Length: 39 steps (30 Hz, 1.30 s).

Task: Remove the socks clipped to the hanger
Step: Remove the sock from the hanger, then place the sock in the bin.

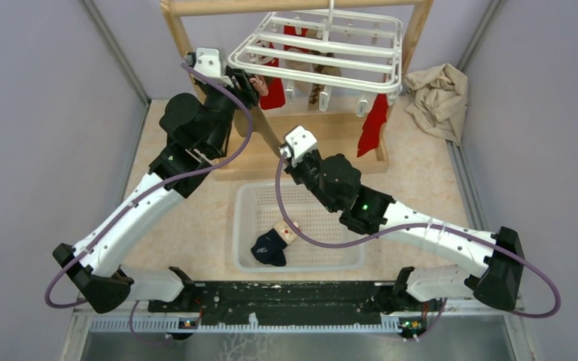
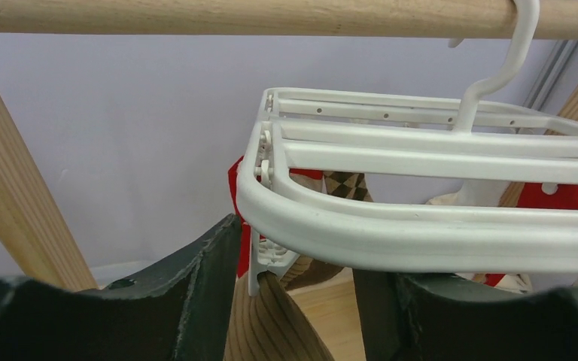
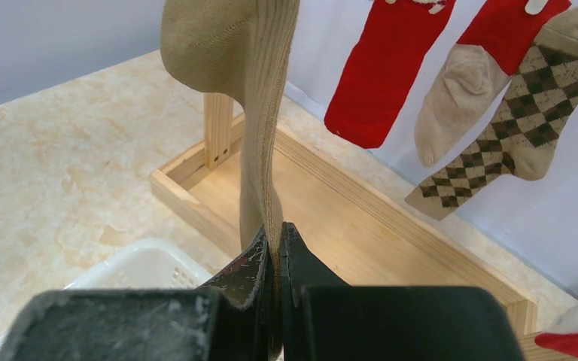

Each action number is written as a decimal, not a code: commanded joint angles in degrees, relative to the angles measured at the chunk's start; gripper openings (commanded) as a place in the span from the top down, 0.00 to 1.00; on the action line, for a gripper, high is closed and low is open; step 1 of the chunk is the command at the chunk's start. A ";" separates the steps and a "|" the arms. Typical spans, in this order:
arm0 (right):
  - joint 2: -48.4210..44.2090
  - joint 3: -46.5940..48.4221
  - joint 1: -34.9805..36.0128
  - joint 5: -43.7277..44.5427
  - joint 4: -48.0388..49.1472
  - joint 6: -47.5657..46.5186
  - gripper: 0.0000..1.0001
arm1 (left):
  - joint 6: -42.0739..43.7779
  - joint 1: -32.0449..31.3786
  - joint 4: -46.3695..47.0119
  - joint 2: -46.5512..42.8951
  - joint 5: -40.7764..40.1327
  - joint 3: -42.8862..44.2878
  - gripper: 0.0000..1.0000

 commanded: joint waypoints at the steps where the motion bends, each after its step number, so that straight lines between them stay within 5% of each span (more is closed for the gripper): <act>1: 0.01 2.55 0.55 1.06 2.74 -0.01 1.00 | 0.76 -0.32 2.69 -1.12 -0.34 -0.49 0.46; 6: 0.29 2.38 0.56 1.01 2.64 0.06 1.00 | 0.87 -0.32 2.72 -1.10 0.47 -0.42 0.61; 9: 0.20 2.00 0.55 1.13 2.74 0.07 1.00 | 1.05 -0.32 2.12 -0.70 0.71 0.04 0.93; 11: 0.07 1.66 0.55 1.17 2.87 0.20 1.00 | 1.08 -0.26 1.76 -0.42 1.16 0.29 1.00; 28: -5.74 -2.69 0.56 0.64 -1.12 3.79 1.00 | 0.16 -0.23 -0.04 -2.57 2.24 -1.50 0.96; 39: -12.01 -11.78 0.55 -5.35 -6.98 9.97 1.00 | -1.07 -0.28 -2.66 -5.61 3.25 -4.90 0.50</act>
